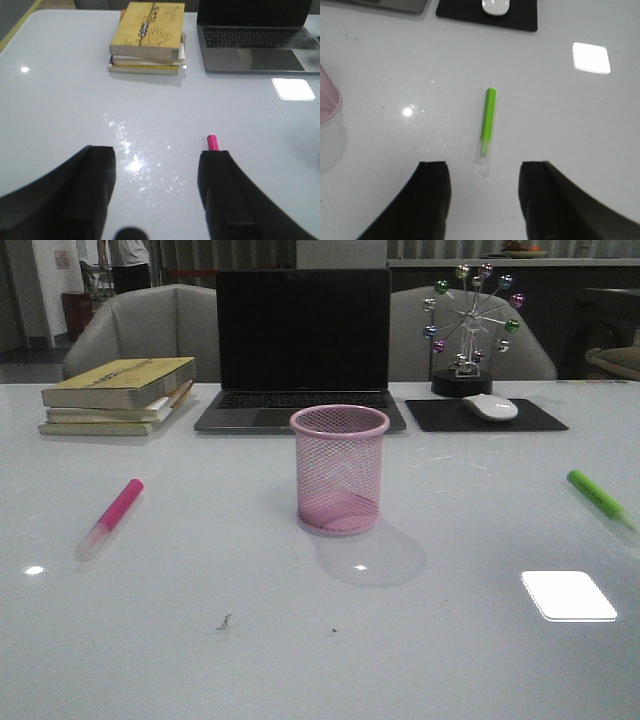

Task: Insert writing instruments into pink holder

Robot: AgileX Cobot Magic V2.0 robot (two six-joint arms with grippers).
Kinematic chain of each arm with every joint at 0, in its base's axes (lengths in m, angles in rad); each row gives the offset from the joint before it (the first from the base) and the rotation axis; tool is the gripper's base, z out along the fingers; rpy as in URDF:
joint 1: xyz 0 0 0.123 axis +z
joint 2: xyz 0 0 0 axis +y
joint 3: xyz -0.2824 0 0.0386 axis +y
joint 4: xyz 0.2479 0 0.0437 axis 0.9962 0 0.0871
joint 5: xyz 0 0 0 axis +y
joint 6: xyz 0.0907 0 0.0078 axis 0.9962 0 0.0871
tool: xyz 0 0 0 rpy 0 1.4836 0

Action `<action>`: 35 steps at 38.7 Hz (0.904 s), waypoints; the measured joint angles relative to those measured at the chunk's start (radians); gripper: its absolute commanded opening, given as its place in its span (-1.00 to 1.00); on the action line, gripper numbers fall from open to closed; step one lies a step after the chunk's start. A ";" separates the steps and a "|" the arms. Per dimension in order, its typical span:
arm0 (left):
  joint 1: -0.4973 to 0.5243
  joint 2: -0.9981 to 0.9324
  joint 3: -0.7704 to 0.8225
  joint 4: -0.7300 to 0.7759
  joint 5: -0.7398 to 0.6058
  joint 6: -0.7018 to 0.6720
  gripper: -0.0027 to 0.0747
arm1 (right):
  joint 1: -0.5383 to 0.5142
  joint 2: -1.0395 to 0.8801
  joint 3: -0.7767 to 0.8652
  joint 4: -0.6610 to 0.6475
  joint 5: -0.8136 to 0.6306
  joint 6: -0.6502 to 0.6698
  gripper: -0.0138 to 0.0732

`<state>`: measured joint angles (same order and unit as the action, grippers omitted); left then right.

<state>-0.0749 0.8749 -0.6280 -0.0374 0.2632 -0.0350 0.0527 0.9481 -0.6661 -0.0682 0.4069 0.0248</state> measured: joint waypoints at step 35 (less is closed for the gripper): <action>0.000 0.012 0.000 -0.080 0.157 0.000 0.23 | -0.093 0.981 -0.848 0.053 0.415 0.020 0.34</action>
<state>-0.0749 0.8870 -0.6280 -0.1172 0.4204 -0.0350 -0.0400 1.9291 -1.5139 -0.0154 0.8223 0.0451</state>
